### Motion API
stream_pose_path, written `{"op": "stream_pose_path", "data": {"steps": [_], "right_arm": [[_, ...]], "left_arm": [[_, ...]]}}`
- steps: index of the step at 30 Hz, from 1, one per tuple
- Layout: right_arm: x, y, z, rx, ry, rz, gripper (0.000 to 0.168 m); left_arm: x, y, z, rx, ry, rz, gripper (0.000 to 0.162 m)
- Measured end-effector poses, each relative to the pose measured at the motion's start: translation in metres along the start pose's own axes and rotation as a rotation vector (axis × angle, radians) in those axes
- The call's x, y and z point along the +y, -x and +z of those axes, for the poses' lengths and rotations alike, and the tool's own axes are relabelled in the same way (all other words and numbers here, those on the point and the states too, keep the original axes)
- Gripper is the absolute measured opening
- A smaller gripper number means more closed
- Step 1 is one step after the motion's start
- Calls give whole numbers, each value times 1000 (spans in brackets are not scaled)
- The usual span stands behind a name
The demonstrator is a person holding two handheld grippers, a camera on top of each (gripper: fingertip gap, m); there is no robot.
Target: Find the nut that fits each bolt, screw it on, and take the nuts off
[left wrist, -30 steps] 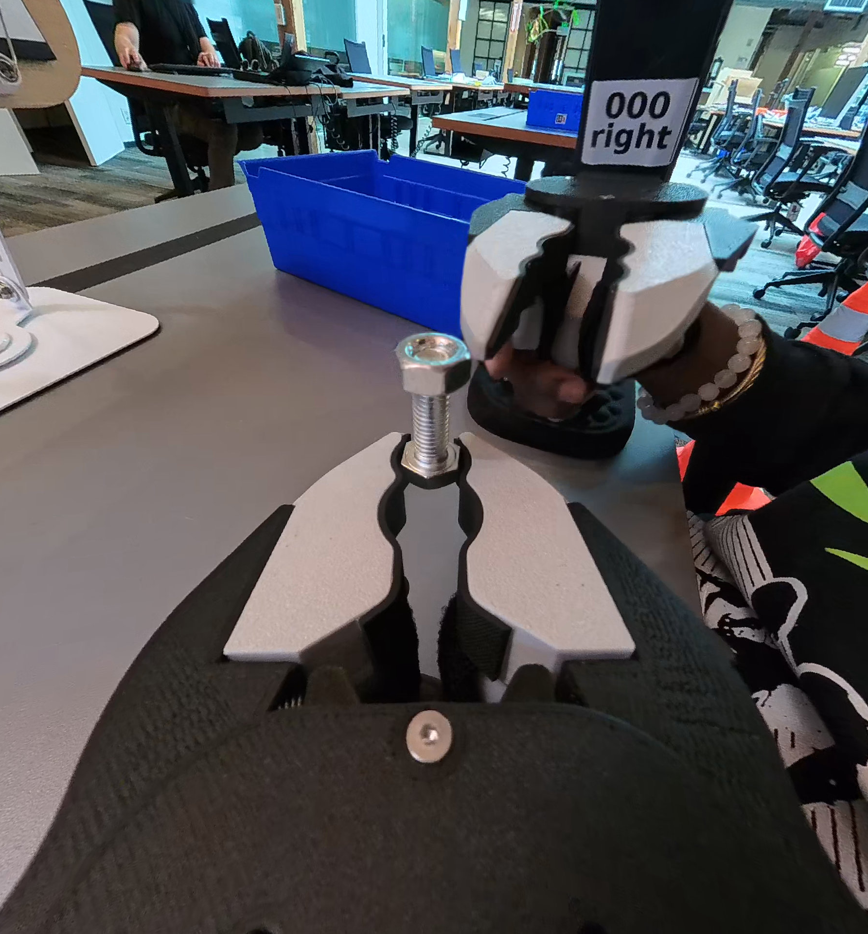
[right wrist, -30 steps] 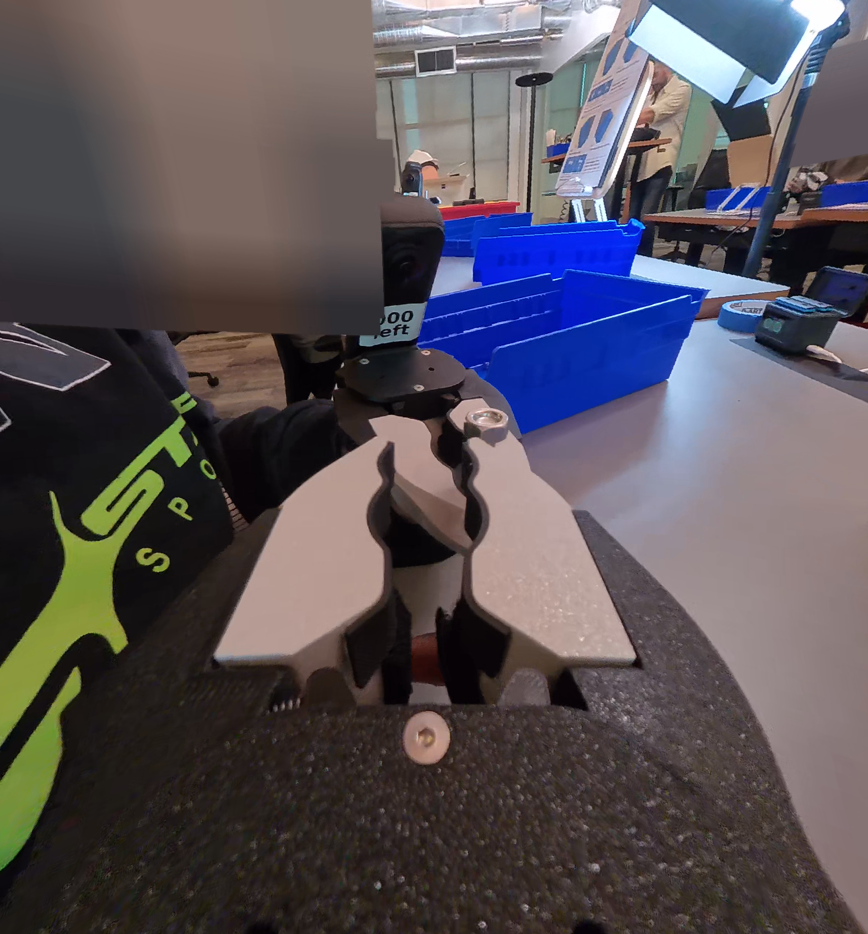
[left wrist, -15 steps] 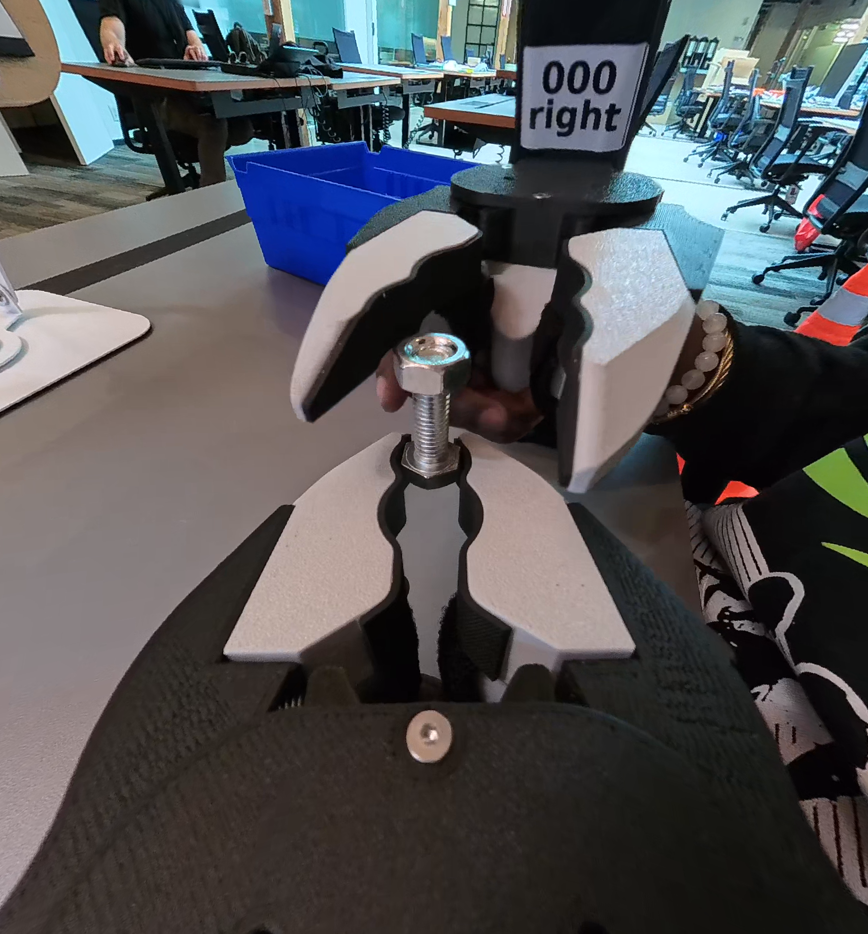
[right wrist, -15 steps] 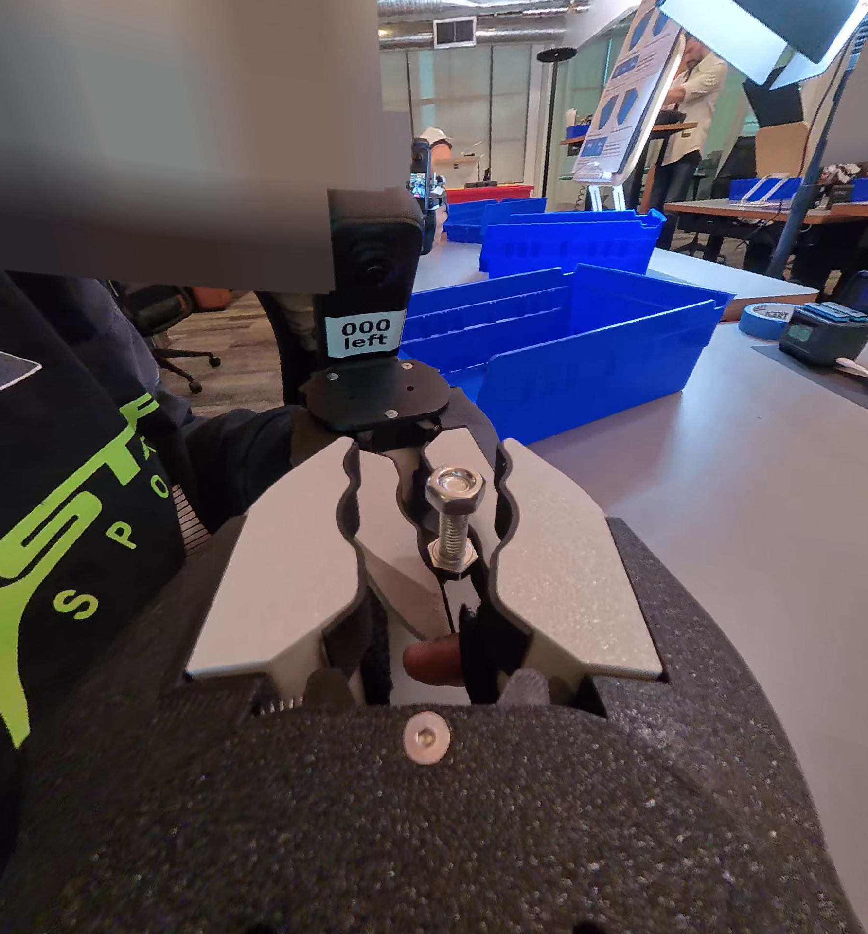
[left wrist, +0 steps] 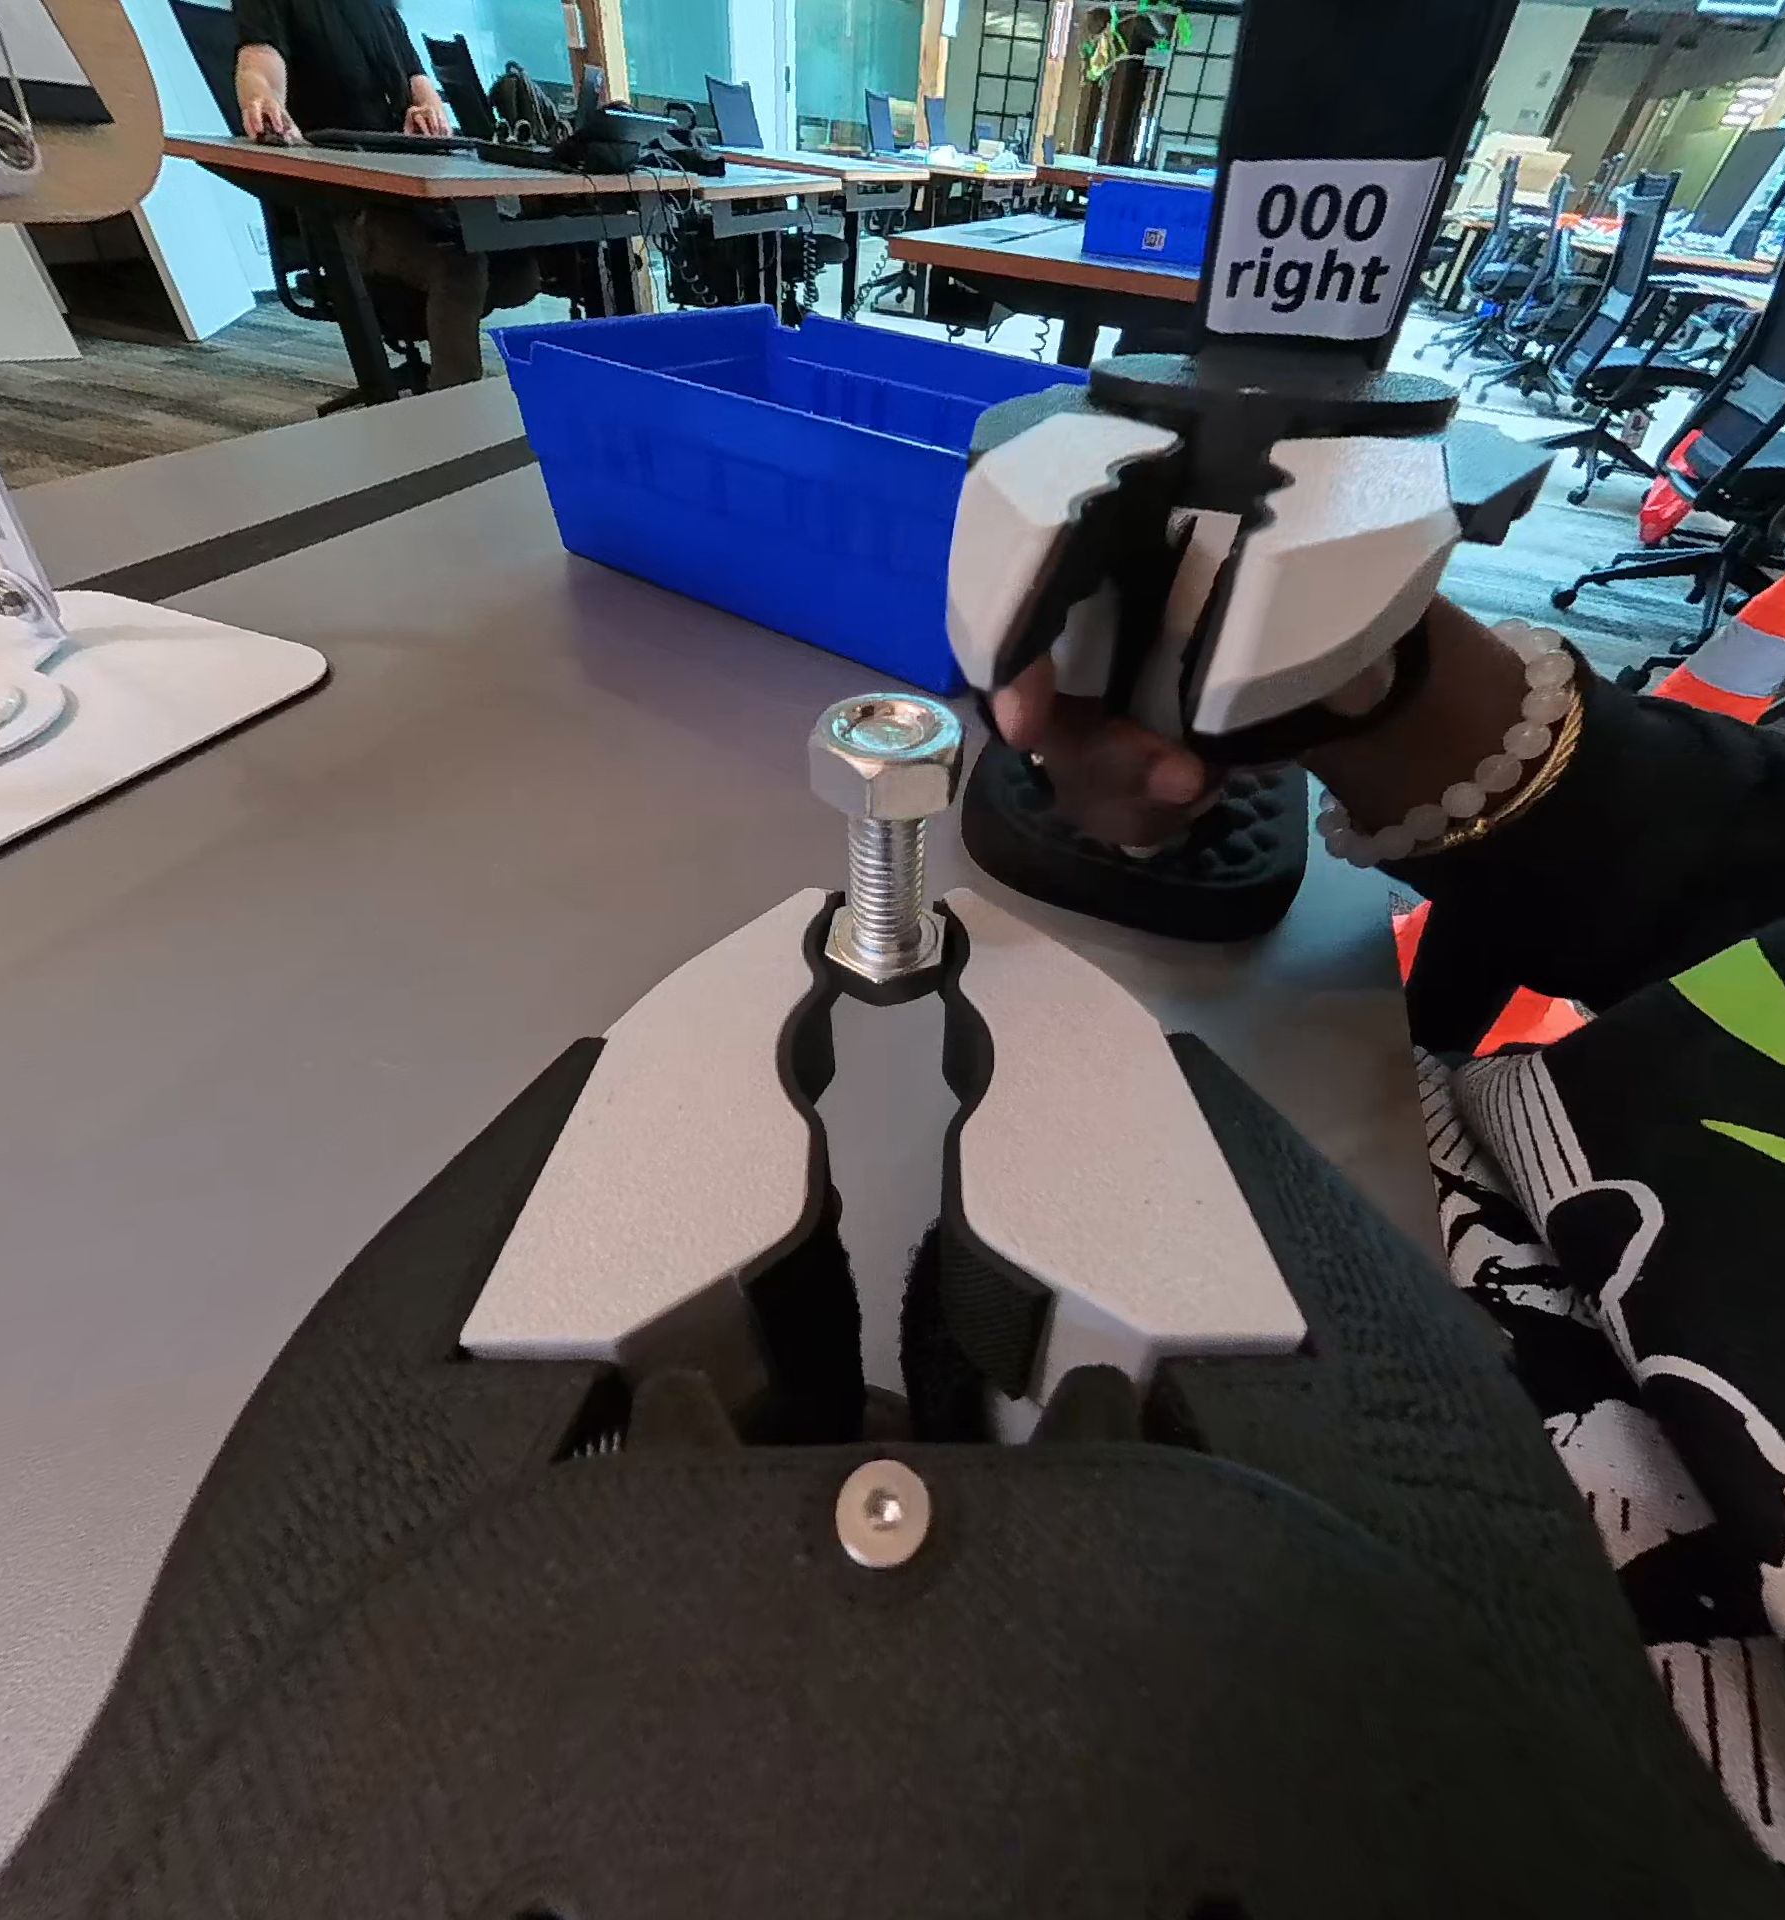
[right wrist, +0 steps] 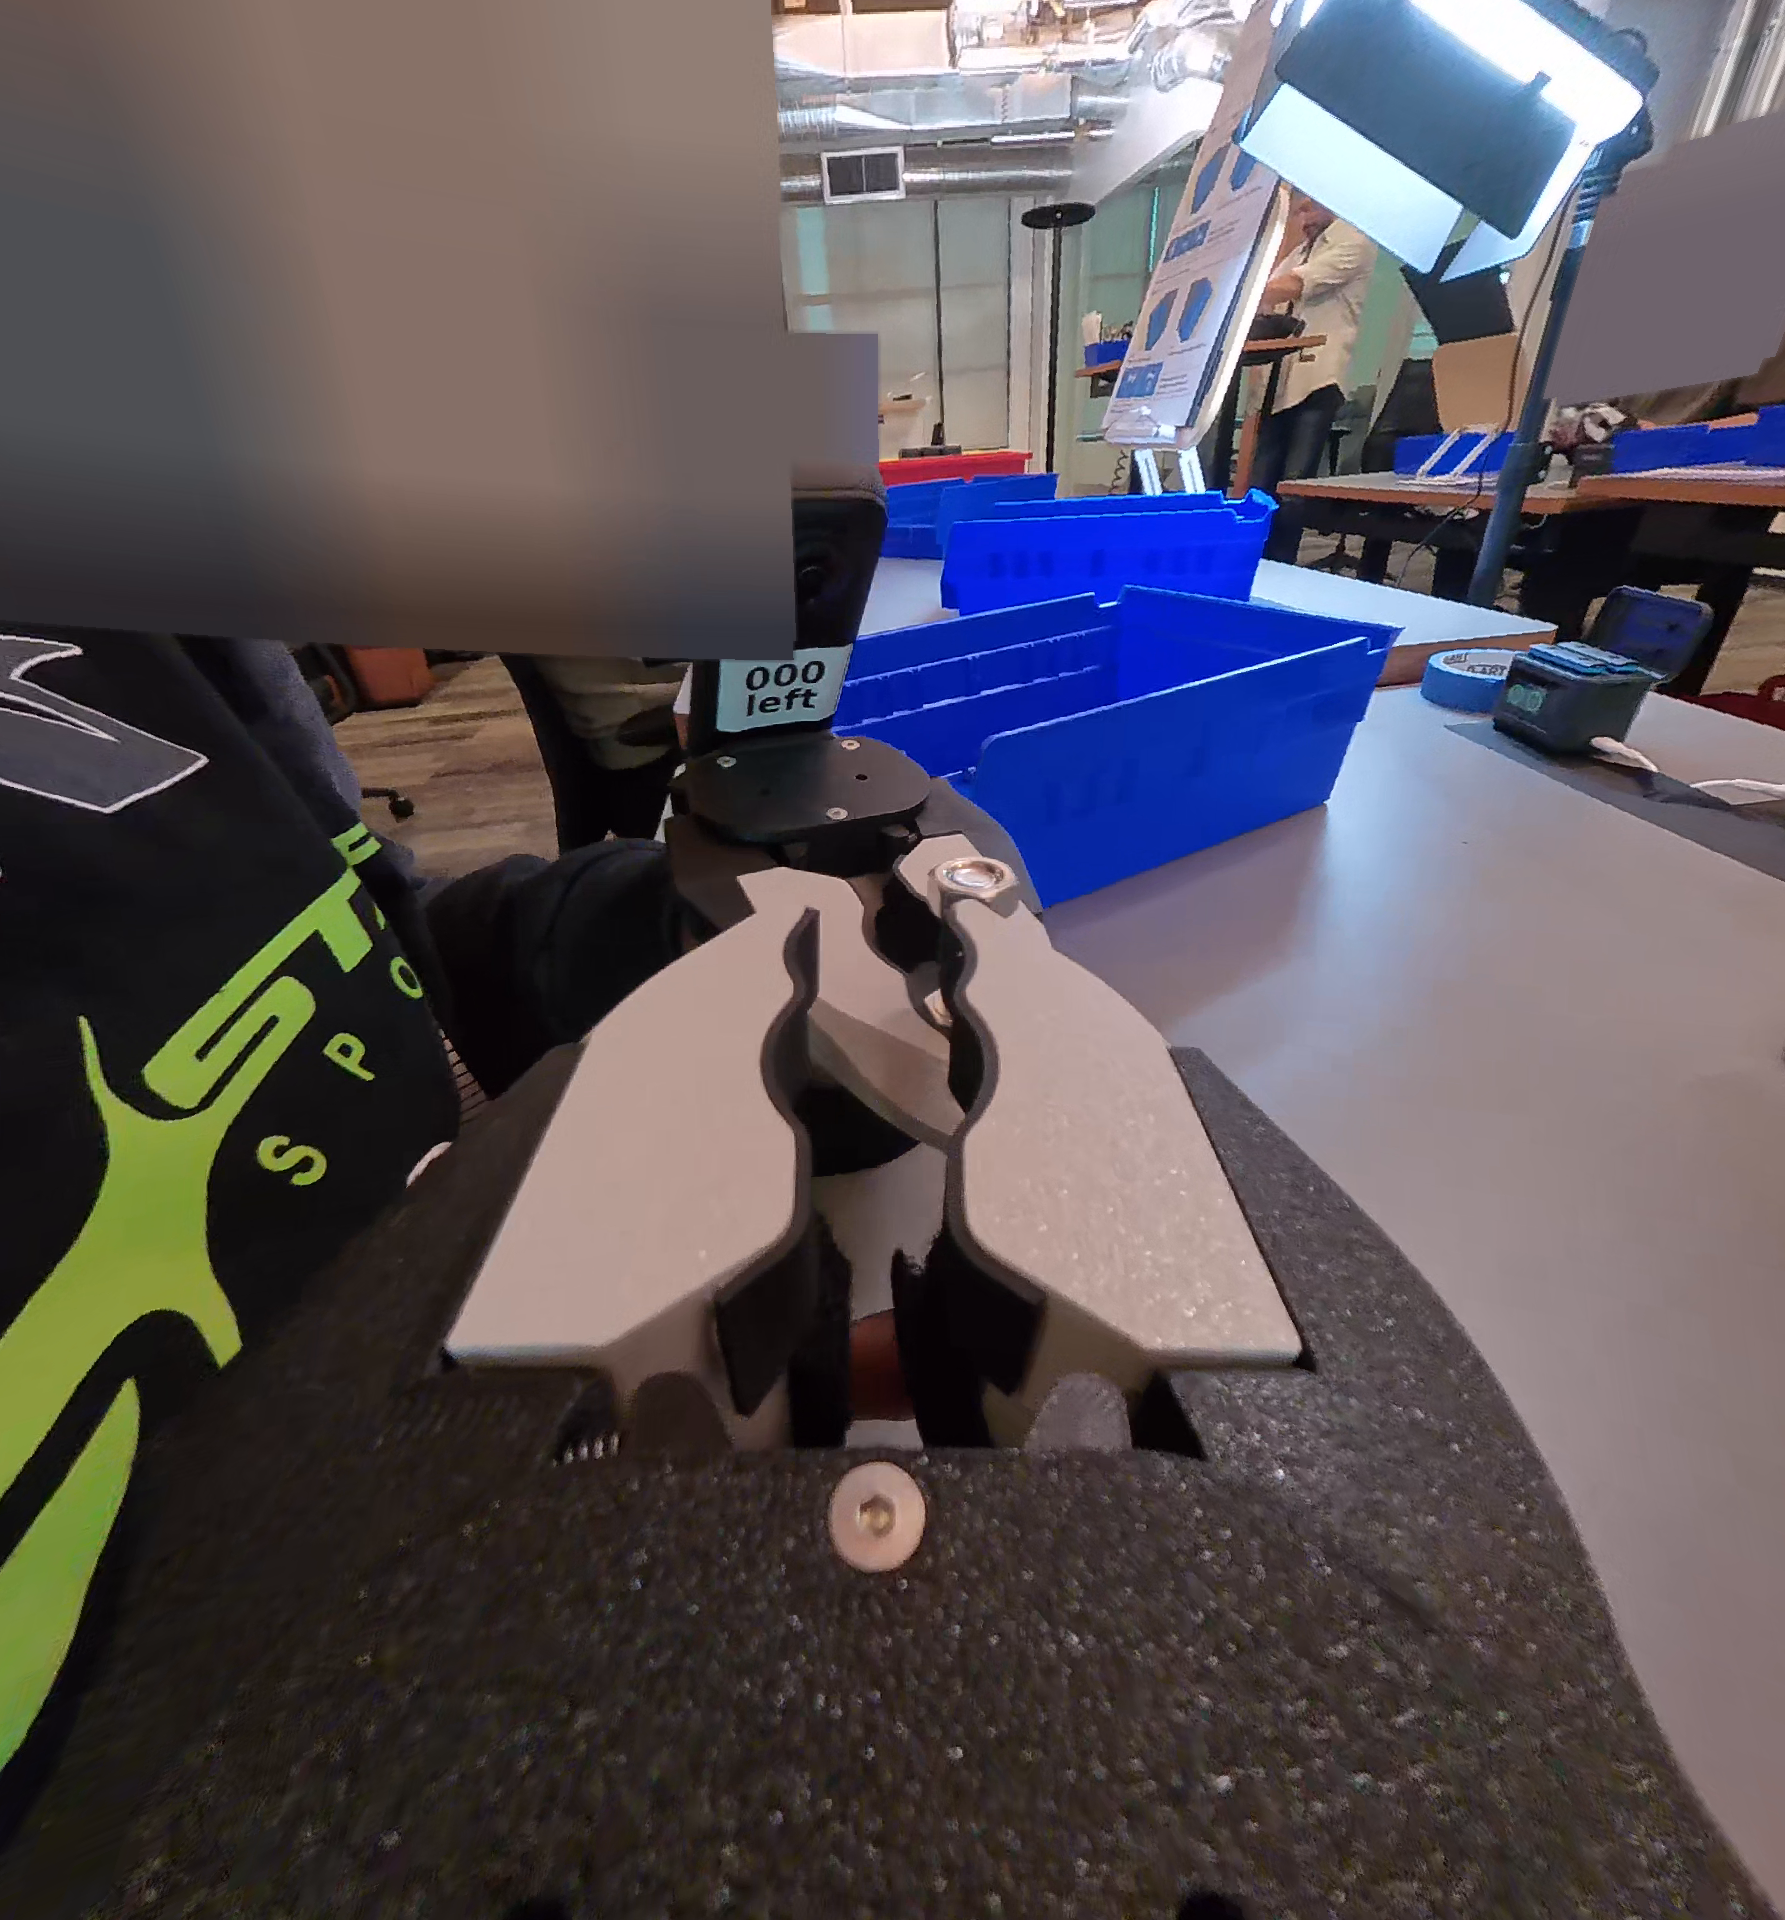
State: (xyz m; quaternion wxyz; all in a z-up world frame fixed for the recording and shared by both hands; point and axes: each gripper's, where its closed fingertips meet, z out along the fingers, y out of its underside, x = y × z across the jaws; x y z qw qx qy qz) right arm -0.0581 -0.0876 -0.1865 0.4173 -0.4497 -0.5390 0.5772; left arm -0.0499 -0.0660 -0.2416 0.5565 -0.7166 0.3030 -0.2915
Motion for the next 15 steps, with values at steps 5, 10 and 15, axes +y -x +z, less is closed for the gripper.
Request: {"op": "stream_pose_path", "data": {"steps": [5,10,15], "right_arm": [[-1,-10,9,22,-4,15,40],[7,-8,33,-32,47,1,53],[10,-2,44,-71,83,-21,51]], "left_arm": [[0,-1,0,7,3,7,16],[1,-3,1,17,10,16,16],[2,-3,1,17,13,16,16]]}}
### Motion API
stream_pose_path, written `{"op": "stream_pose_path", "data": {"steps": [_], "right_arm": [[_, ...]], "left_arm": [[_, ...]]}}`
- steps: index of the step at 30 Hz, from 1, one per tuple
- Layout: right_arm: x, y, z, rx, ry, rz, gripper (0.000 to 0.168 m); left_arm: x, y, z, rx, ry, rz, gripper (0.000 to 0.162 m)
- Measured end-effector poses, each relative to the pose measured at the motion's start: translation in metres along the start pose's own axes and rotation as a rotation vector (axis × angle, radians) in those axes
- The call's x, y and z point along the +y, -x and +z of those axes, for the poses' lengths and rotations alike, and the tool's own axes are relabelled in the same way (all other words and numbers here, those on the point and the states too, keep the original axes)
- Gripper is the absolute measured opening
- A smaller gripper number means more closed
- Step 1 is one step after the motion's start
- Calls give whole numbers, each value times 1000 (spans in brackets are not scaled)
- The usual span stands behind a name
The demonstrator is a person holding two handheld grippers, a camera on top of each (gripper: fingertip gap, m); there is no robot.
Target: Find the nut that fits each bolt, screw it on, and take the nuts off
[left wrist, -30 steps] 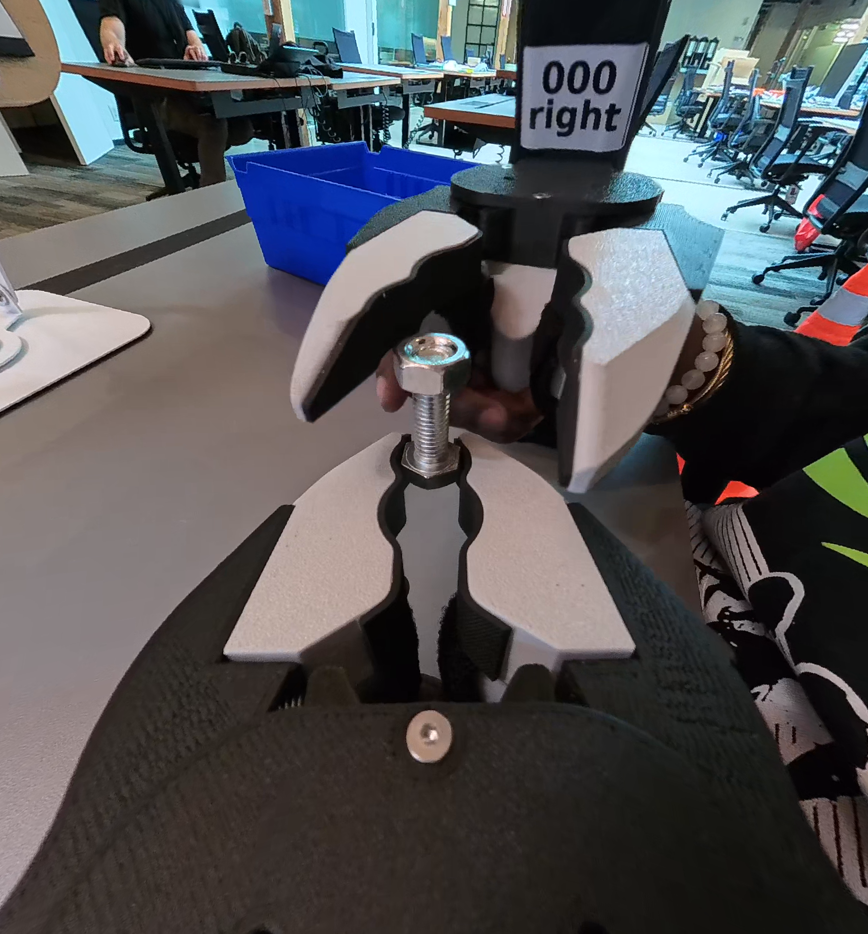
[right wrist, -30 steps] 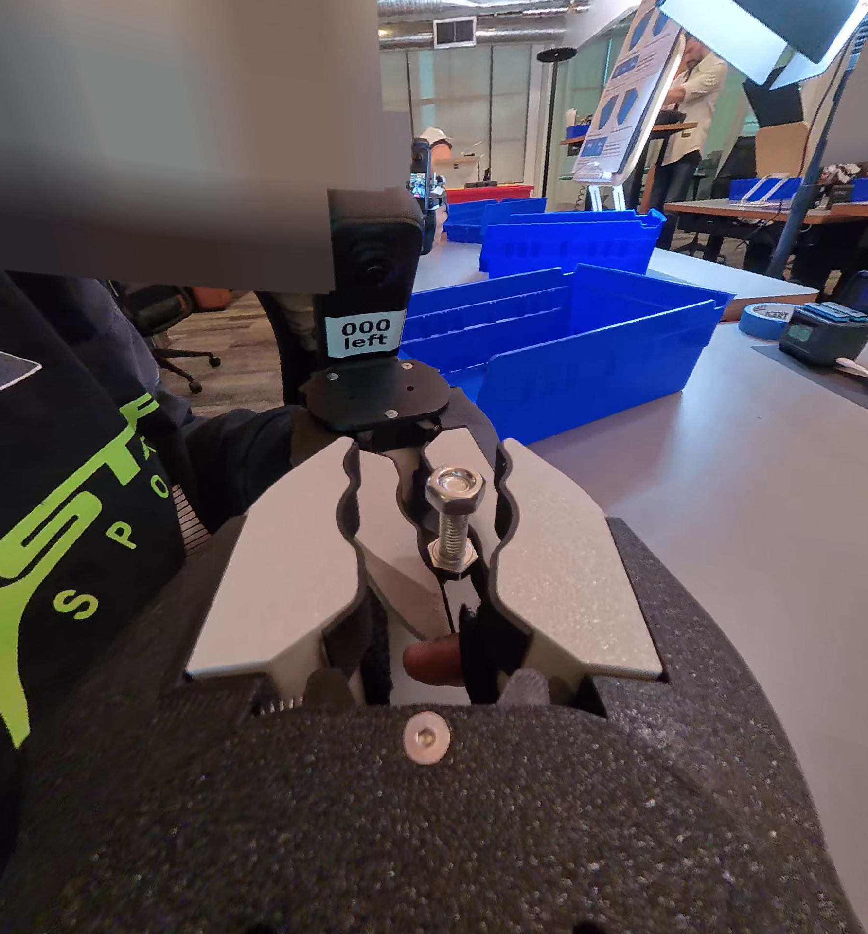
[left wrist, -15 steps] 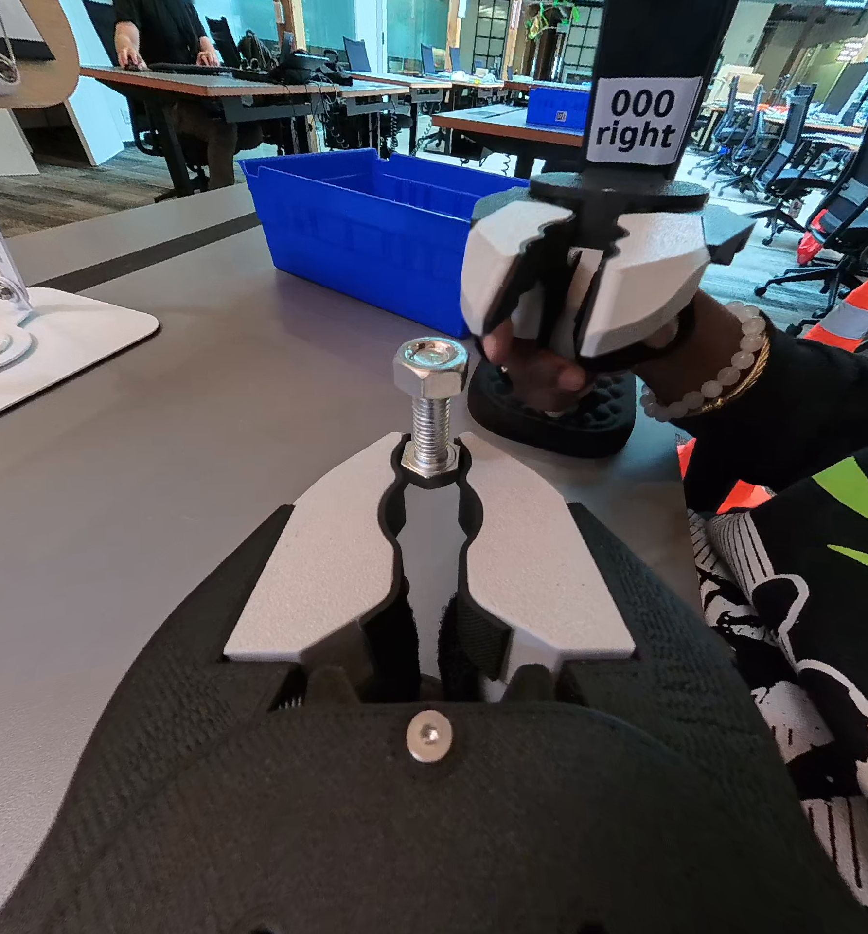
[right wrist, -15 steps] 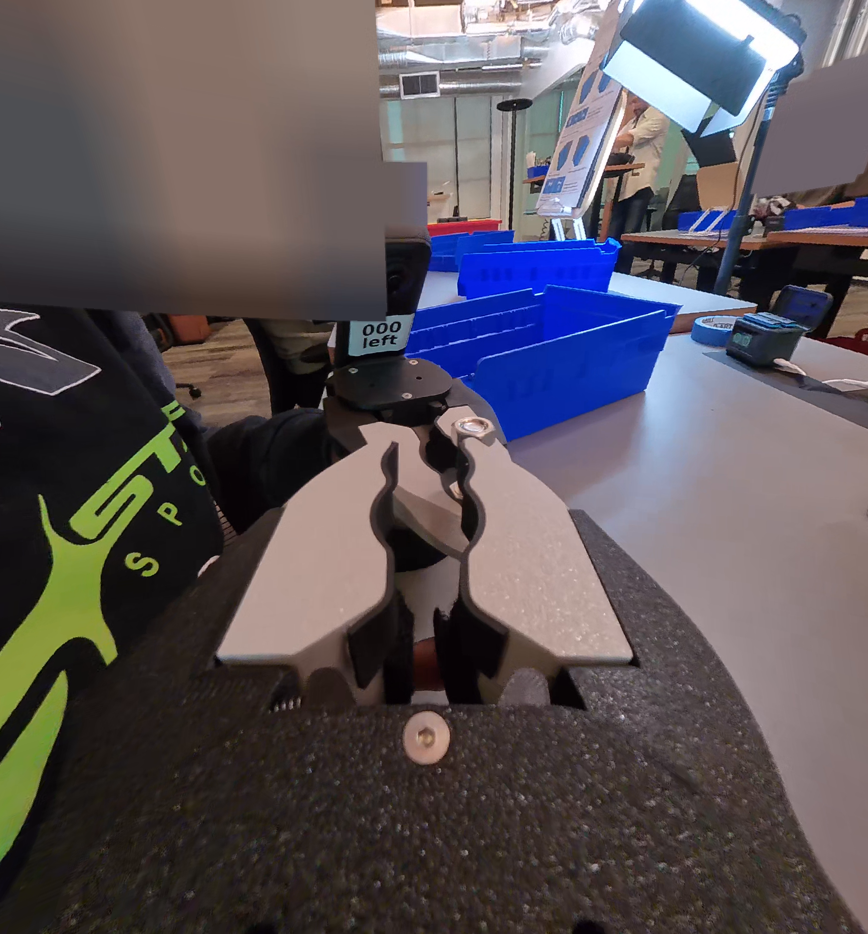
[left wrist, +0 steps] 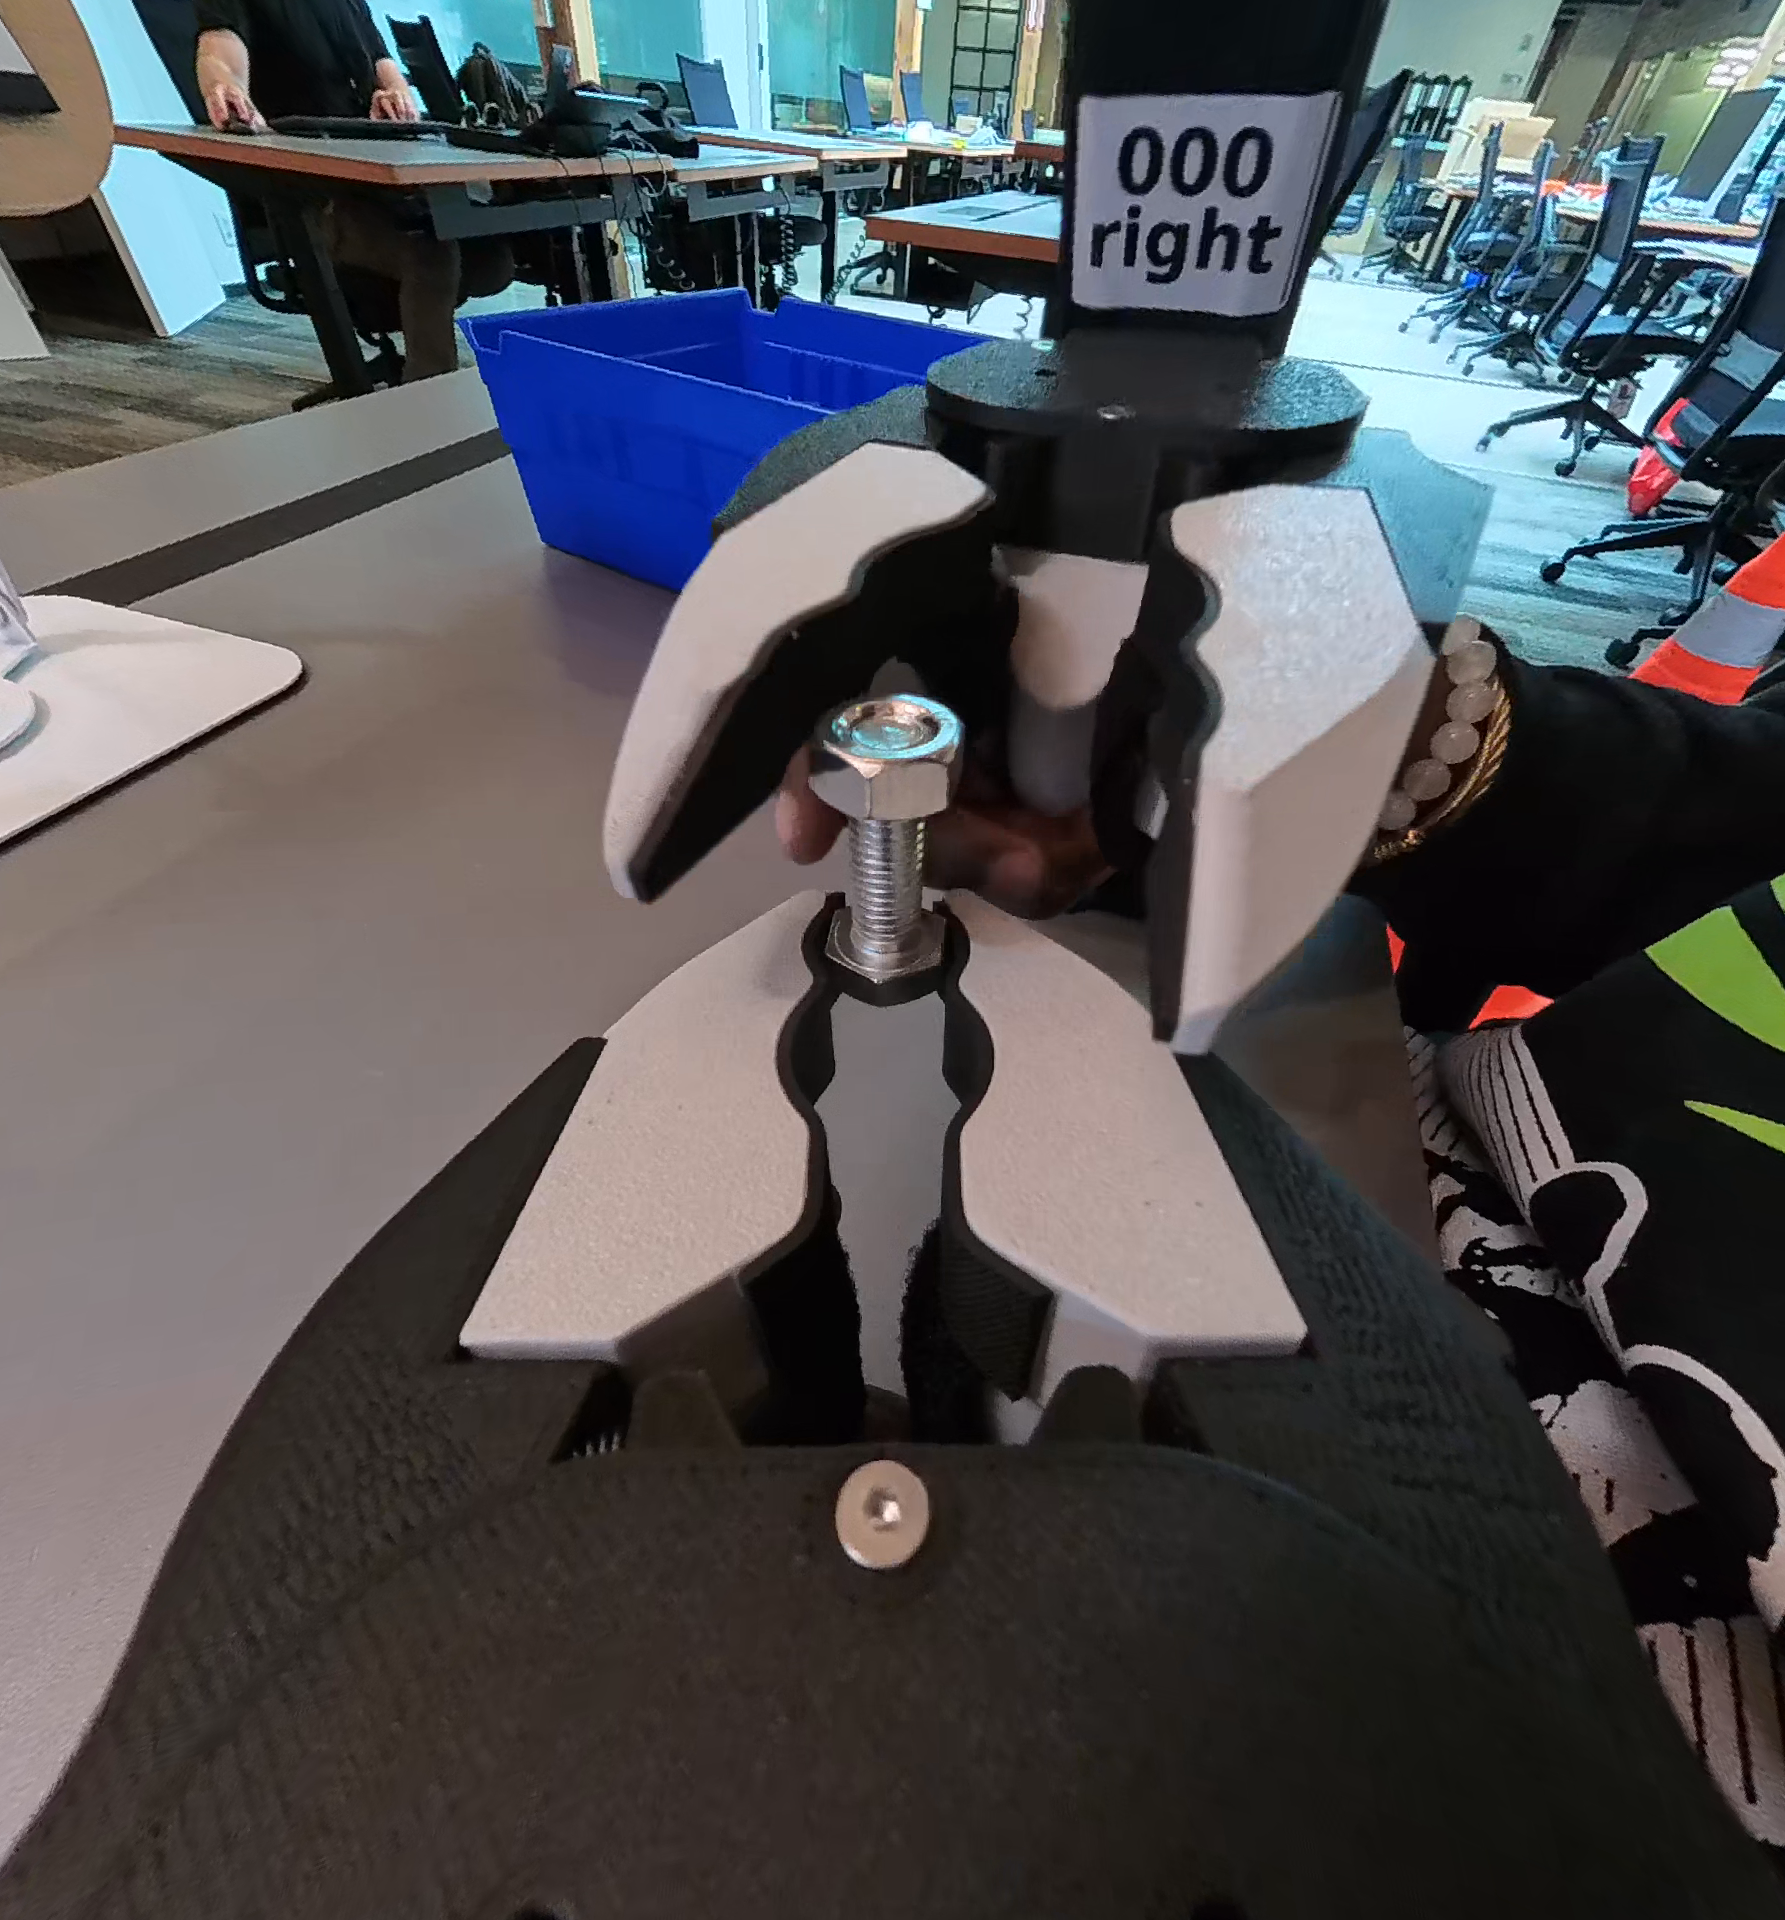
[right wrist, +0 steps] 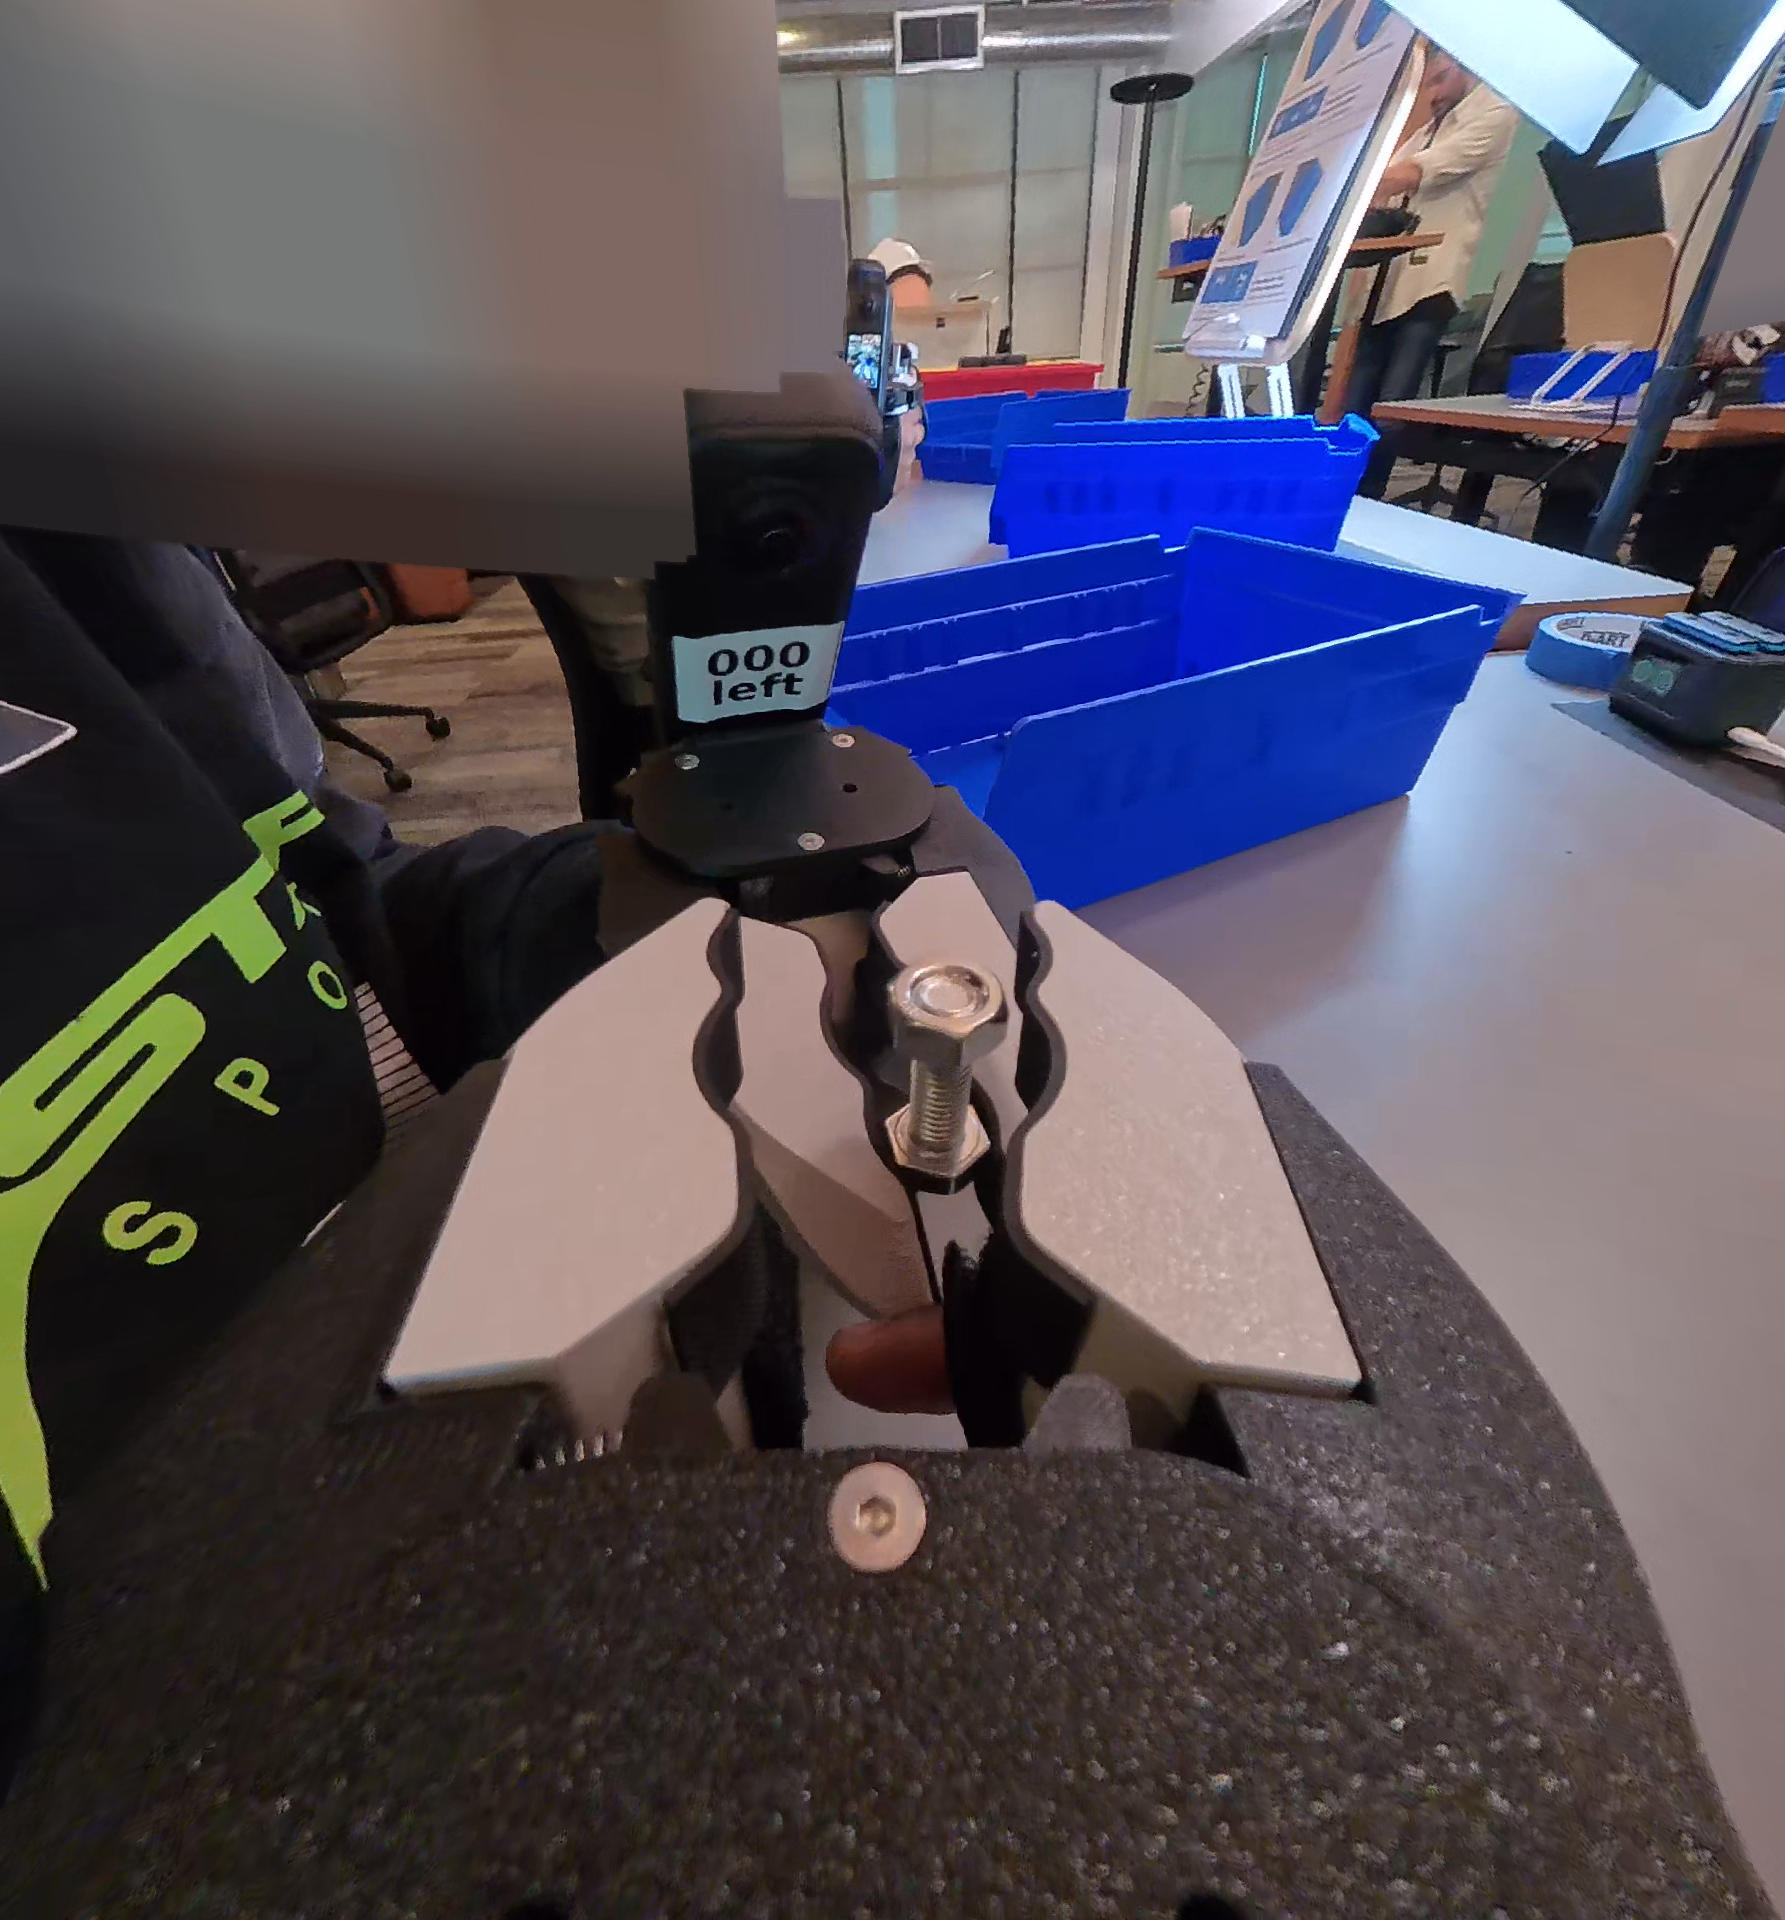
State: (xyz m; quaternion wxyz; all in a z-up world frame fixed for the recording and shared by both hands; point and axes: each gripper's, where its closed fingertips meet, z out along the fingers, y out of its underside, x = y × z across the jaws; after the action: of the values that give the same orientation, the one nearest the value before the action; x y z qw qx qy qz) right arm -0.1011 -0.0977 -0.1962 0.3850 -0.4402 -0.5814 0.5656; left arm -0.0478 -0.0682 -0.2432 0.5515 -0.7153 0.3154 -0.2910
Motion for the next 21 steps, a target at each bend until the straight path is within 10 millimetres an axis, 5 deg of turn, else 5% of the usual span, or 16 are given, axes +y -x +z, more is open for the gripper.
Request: {"op": "stream_pose_path", "data": {"steps": [10,15,21], "right_arm": [[-1,-1,-26,78,-35,16,42],[-3,3,-39,76,-61,21,25],[-3,-7,-25,81,-57,24,43]], "left_arm": [[-2,3,-2,-13,-14,-12,17],[-2,4,-2,-16,-15,-19,16],[0,1,-1,-6,-2,-2,16]]}}
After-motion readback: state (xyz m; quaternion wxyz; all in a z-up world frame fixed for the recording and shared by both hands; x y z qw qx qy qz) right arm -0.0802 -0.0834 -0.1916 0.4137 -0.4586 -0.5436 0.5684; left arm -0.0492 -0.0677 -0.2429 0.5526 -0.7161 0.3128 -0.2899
